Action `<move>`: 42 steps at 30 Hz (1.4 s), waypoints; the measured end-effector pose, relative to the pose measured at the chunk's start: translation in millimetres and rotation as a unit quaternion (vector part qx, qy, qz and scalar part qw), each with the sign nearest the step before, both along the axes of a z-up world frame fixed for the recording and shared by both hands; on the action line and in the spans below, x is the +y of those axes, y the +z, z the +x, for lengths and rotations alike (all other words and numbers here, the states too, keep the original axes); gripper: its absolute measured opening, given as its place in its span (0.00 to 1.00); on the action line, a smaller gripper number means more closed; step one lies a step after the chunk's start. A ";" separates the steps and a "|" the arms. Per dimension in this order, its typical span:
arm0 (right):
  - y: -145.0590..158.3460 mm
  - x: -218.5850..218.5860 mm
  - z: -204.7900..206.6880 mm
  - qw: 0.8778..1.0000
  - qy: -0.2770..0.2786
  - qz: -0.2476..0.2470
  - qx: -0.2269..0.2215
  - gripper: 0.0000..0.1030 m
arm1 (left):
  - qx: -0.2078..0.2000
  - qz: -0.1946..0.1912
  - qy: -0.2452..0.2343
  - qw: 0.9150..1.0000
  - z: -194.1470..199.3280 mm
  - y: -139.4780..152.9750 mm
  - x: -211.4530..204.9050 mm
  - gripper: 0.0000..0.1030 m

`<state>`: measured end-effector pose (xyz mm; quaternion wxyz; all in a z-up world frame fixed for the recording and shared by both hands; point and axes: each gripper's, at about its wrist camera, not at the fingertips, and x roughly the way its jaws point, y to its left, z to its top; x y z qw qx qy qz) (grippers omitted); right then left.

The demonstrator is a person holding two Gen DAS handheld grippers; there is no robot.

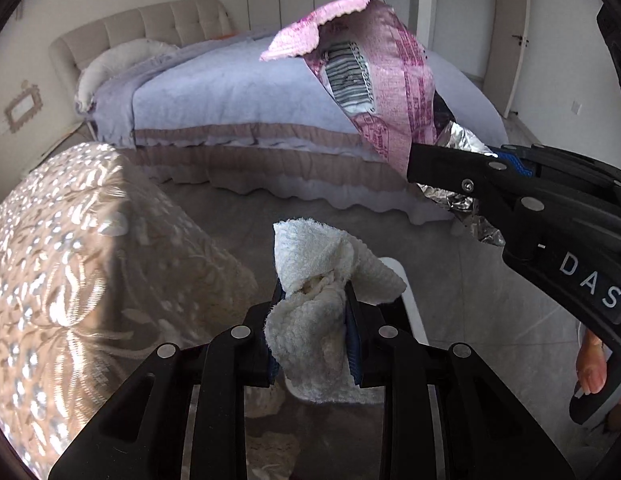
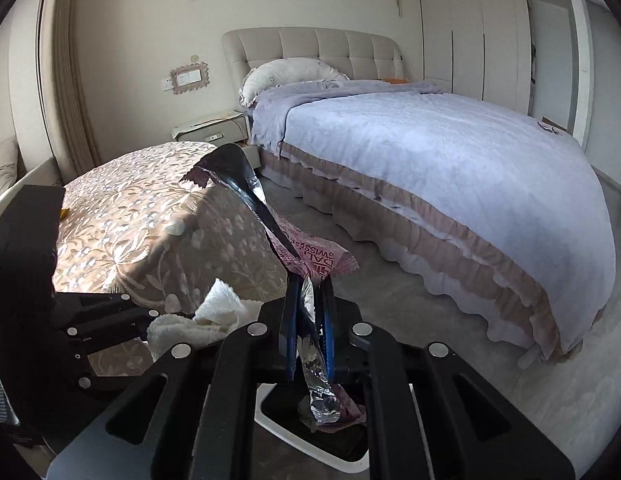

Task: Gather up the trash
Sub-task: 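Carry the tissue and foil wrapper to the bin and release both, then return both open grippers to the table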

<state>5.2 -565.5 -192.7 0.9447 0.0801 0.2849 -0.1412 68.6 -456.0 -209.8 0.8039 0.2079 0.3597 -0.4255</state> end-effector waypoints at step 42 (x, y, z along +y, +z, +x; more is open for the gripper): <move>-44.1 0.4 38.1 0.998 -0.018 -0.030 0.061 0.96 | -0.125 -0.043 0.161 0.978 34.0 71.4 92.6 0.95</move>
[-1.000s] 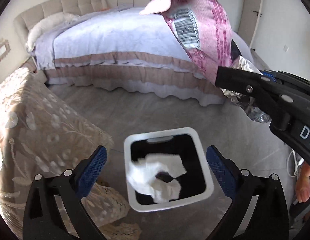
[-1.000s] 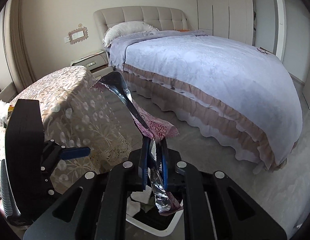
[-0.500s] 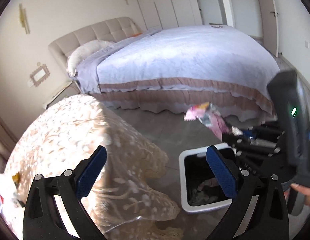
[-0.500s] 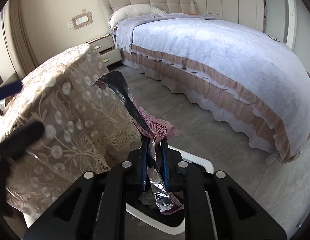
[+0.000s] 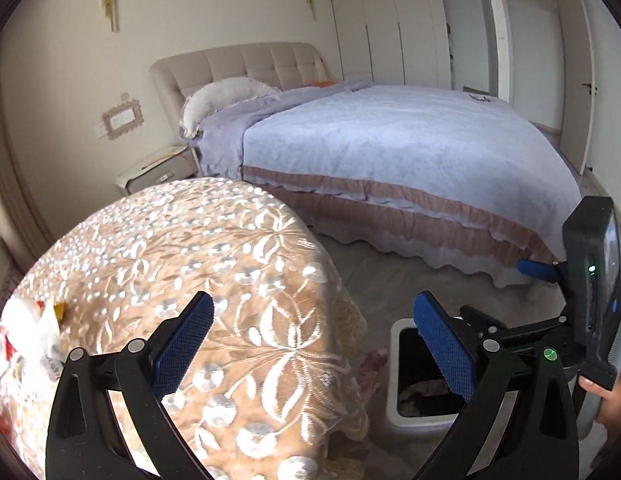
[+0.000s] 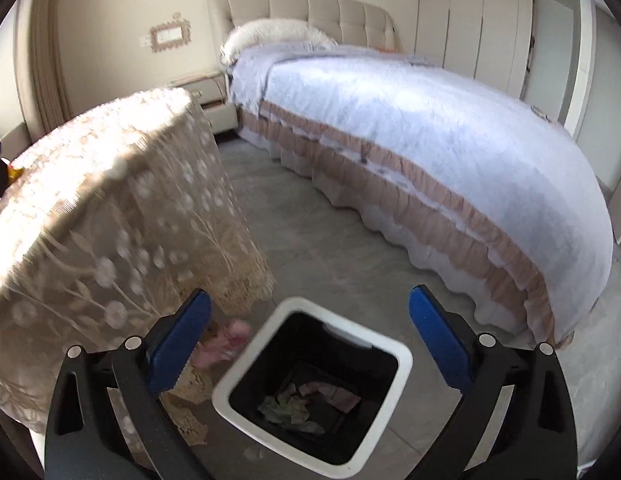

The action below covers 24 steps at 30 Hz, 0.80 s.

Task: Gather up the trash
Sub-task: 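Return both open grippers to the table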

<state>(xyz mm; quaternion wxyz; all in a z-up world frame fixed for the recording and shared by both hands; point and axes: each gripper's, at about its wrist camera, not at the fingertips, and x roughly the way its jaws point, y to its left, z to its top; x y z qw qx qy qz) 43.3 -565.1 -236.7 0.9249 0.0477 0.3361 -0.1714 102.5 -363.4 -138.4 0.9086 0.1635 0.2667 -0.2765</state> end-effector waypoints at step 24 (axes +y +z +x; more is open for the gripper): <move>108.9 228.5 54.6 0.959 0.254 -0.041 -0.121 0.96 | -0.061 -0.018 0.304 0.950 -1.1 41.8 284.5 0.95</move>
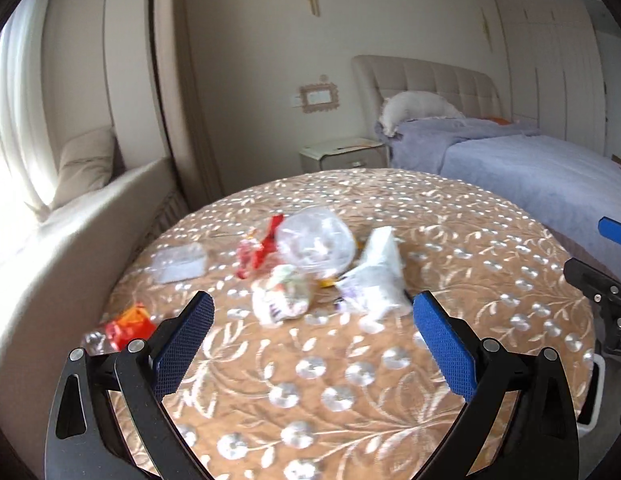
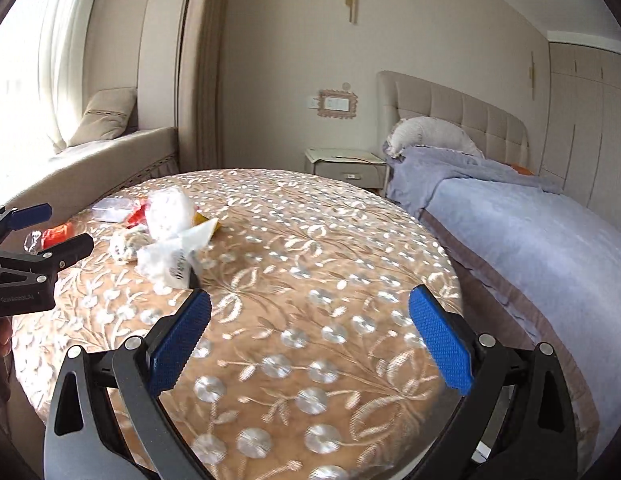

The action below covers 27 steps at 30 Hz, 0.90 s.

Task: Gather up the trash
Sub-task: 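Return both open grippers to the table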

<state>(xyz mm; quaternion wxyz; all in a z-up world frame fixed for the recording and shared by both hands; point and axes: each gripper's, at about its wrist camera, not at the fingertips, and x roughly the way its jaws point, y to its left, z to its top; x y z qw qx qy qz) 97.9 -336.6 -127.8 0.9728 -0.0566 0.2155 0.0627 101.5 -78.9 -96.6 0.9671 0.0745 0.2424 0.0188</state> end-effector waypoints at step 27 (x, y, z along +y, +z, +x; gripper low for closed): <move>-4.7 100.6 62.3 0.996 0.072 -0.047 0.031 0.96 | 0.157 -0.105 0.203 0.961 68.9 -64.2 143.6 0.95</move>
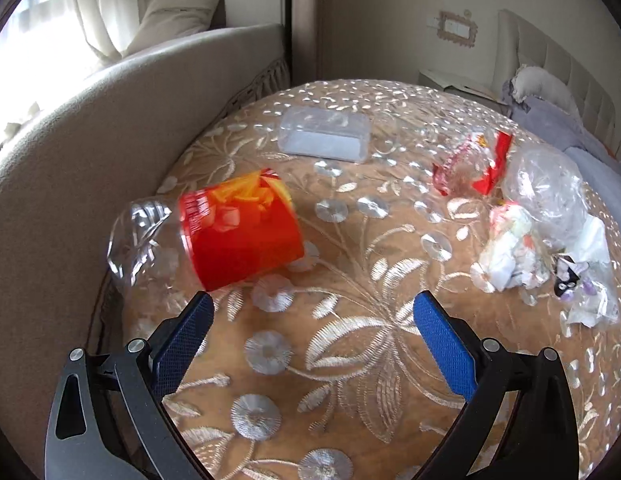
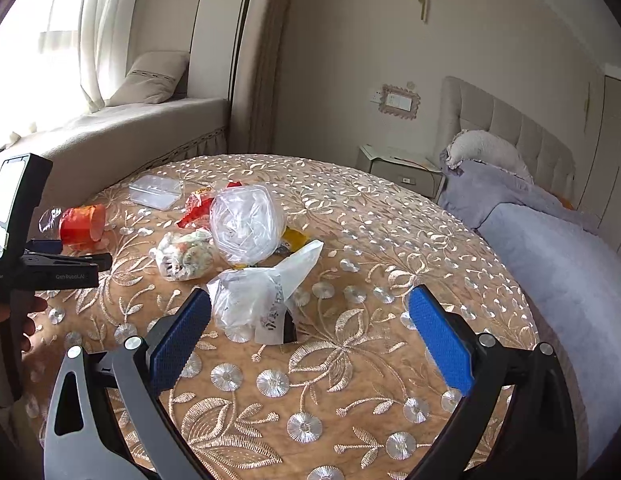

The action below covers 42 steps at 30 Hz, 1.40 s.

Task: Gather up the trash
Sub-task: 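Return both open grippers to the table, then grasp the red-labelled plastic bottle with the left gripper and lift it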

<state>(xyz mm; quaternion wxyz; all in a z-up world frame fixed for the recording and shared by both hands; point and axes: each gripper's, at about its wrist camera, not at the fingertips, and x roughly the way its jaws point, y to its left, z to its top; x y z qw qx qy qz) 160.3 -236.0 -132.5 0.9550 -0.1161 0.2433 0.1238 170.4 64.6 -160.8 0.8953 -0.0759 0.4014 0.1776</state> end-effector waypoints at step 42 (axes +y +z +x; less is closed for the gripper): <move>-10.9 -27.3 28.1 0.998 -0.049 0.012 0.043 0.96 | -0.029 0.079 0.057 0.995 34.9 21.3 77.1 0.04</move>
